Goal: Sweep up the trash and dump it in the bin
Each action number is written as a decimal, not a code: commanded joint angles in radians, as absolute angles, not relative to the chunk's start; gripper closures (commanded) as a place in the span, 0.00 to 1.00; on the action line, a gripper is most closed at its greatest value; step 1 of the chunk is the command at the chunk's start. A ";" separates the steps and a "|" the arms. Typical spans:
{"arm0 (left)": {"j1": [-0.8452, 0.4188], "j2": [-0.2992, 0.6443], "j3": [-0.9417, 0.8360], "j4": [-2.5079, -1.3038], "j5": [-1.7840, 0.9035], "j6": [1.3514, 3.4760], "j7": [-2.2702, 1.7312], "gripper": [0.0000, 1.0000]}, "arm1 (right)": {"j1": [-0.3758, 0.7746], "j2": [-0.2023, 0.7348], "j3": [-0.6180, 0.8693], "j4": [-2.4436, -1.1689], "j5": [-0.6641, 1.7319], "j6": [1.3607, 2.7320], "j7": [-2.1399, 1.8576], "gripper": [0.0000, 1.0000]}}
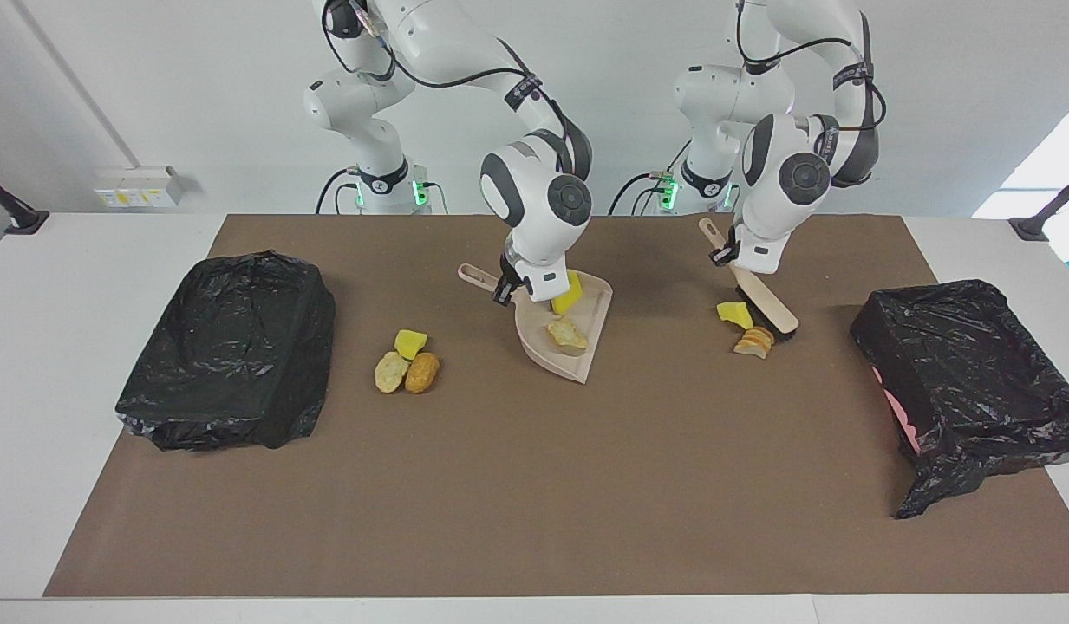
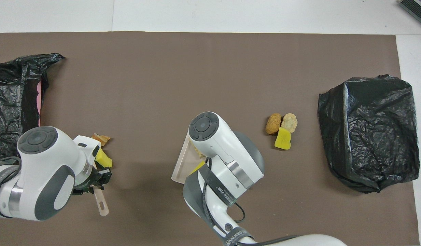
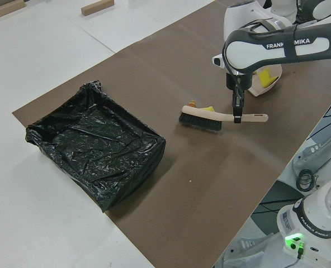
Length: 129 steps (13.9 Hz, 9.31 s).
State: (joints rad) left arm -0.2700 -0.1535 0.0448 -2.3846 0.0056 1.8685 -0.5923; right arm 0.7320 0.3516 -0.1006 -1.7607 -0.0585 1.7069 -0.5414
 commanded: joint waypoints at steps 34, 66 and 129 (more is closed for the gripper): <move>-0.520 0.018 0.026 -2.108 -0.387 1.804 -0.092 1.00 | 0.732 0.321 -0.094 -1.792 -0.041 1.723 -0.449 1.00; -0.491 -0.044 0.040 -2.315 -0.331 1.953 -0.416 1.00 | 0.594 0.195 -0.095 -1.790 -0.037 1.741 -0.541 1.00; -0.029 0.037 0.040 -1.554 -0.008 1.545 0.127 0.00 | -0.021 -0.089 -0.112 -1.847 -0.975 1.773 -1.594 1.00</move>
State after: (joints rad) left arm -0.0317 0.0394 0.0406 -1.5557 -0.0247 1.5510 0.1156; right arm 0.0015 -0.0644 -0.1110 -1.8941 -1.0917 1.7929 -1.5546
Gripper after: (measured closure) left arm 0.000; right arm 0.687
